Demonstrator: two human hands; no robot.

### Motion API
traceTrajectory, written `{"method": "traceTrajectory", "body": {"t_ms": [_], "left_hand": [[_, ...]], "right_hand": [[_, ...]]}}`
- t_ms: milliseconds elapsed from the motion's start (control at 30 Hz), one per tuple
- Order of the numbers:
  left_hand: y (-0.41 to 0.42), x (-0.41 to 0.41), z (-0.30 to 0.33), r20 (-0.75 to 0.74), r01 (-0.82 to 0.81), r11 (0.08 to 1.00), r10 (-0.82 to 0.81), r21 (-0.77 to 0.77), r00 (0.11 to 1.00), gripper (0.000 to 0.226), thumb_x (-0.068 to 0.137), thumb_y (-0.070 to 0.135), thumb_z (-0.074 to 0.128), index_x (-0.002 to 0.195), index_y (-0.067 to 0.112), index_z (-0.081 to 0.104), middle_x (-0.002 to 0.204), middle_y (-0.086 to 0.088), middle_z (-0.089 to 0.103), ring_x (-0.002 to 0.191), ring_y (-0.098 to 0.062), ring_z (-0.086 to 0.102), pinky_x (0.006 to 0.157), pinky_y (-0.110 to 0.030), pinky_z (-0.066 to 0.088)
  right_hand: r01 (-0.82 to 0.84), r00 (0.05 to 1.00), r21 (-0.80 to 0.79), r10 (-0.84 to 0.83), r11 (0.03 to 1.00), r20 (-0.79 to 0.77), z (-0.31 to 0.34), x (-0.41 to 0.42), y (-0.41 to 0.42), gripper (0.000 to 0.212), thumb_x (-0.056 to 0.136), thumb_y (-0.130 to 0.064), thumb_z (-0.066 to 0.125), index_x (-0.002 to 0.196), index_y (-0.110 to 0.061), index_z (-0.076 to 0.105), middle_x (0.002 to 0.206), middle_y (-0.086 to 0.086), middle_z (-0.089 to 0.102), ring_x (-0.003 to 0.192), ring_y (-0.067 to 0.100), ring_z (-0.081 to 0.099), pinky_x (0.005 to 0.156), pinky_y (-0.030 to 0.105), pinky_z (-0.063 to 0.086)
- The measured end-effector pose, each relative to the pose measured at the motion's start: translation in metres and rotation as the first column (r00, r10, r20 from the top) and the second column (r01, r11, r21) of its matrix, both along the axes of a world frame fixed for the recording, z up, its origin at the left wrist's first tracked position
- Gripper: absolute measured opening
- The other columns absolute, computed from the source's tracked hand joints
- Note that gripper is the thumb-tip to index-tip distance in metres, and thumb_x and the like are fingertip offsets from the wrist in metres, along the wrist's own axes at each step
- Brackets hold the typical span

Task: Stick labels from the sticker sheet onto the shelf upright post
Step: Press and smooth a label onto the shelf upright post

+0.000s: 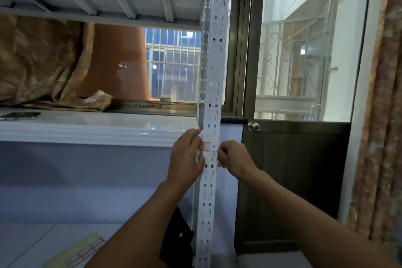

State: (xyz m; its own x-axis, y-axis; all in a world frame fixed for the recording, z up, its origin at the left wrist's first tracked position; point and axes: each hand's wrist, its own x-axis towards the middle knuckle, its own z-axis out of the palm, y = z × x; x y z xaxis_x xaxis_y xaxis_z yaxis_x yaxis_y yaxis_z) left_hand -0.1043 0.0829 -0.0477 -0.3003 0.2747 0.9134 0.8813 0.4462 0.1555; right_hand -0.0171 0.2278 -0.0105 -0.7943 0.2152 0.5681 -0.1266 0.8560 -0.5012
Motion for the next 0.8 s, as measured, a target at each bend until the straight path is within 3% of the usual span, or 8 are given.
{"method": "traceTrajectory", "body": {"t_ms": [133,300,467,567,633,733,800], "left_hand": [[0.002,-0.001,-0.003,-0.011,0.002,1.000,-0.002,0.004,1.000,0.027,0.078,0.007,0.073,0.089,0.019,0.051,0.142,-0.001,0.052,0.137,-0.022,0.045,0.110,-0.037,0.038],[0.002,-0.003,-0.004,-0.029,-0.005,1.000,0.005,0.004,1.000,0.026,0.079,0.009,0.072,0.090,0.020,0.052,0.144,0.000,0.051,0.139,-0.021,0.042,0.111,-0.035,0.034],[0.002,-0.003,-0.004,-0.042,-0.006,1.000,0.007,0.017,0.999,0.024,0.082,0.013,0.073,0.090,0.020,0.051,0.145,0.001,0.050,0.139,-0.020,0.042,0.111,-0.035,0.034],[0.001,-0.003,-0.004,-0.057,0.011,1.000,-0.010,0.022,0.998,0.023,0.083,0.014,0.073,0.090,0.019,0.052,0.144,0.000,0.052,0.139,-0.020,0.043,0.111,-0.036,0.036],[0.000,-0.003,-0.002,-0.062,0.015,0.999,-0.013,0.033,0.998,0.021,0.082,0.013,0.073,0.092,0.017,0.055,0.142,-0.003,0.053,0.136,-0.022,0.046,0.110,-0.036,0.038],[0.000,-0.001,0.003,-0.075,0.057,0.998,-0.055,0.028,0.996,0.029,0.070,0.005,0.074,0.093,0.011,0.059,0.129,-0.012,0.060,0.122,-0.034,0.056,0.105,-0.042,0.045],[-0.004,0.005,0.008,-0.060,0.064,0.998,-0.063,0.014,0.996,0.030,0.064,0.004,0.074,0.089,0.010,0.059,0.122,-0.015,0.061,0.114,-0.037,0.058,0.100,-0.042,0.047]], "right_hand": [[-0.041,0.999,0.010,0.041,0.999,0.026,-0.003,0.002,0.006,0.027,0.102,-0.008,0.047,0.087,0.003,0.066,0.080,0.009,0.069,0.068,0.017,0.070,0.063,0.020,0.058],[-0.025,0.998,-0.038,0.022,0.999,-0.062,-0.009,0.001,-0.002,0.031,0.104,-0.014,0.048,0.081,-0.001,0.065,0.074,0.007,0.069,0.065,0.021,0.070,0.066,0.036,0.061],[-0.020,0.992,-0.001,0.020,1.000,-0.125,-0.015,0.001,-0.013,0.025,0.101,-0.028,0.054,0.079,-0.017,0.058,0.084,0.000,0.069,0.068,0.013,0.069,0.067,0.026,0.060],[-0.032,0.987,0.001,0.032,0.999,-0.156,-0.019,0.001,-0.017,0.029,0.100,-0.028,0.056,0.072,-0.028,0.049,0.086,0.002,0.069,0.071,0.013,0.068,0.067,0.027,0.060],[-0.021,0.982,-0.004,0.019,1.000,-0.189,-0.025,-0.006,-0.015,0.029,0.101,-0.025,0.056,0.072,-0.025,0.049,0.082,0.003,0.068,0.069,0.015,0.067,0.065,0.030,0.059],[0.056,0.958,0.095,-0.027,0.994,-0.284,-0.034,-0.021,-0.002,0.031,0.095,-0.014,0.055,0.067,-0.020,0.043,0.070,0.010,0.063,0.064,0.033,0.063,0.058,0.034,0.039],[0.077,0.955,0.115,-0.039,0.990,-0.295,-0.037,-0.029,0.004,0.034,0.093,-0.014,0.058,0.066,-0.021,0.040,0.066,0.010,0.059,0.064,0.035,0.059,0.060,0.033,0.032]]}}
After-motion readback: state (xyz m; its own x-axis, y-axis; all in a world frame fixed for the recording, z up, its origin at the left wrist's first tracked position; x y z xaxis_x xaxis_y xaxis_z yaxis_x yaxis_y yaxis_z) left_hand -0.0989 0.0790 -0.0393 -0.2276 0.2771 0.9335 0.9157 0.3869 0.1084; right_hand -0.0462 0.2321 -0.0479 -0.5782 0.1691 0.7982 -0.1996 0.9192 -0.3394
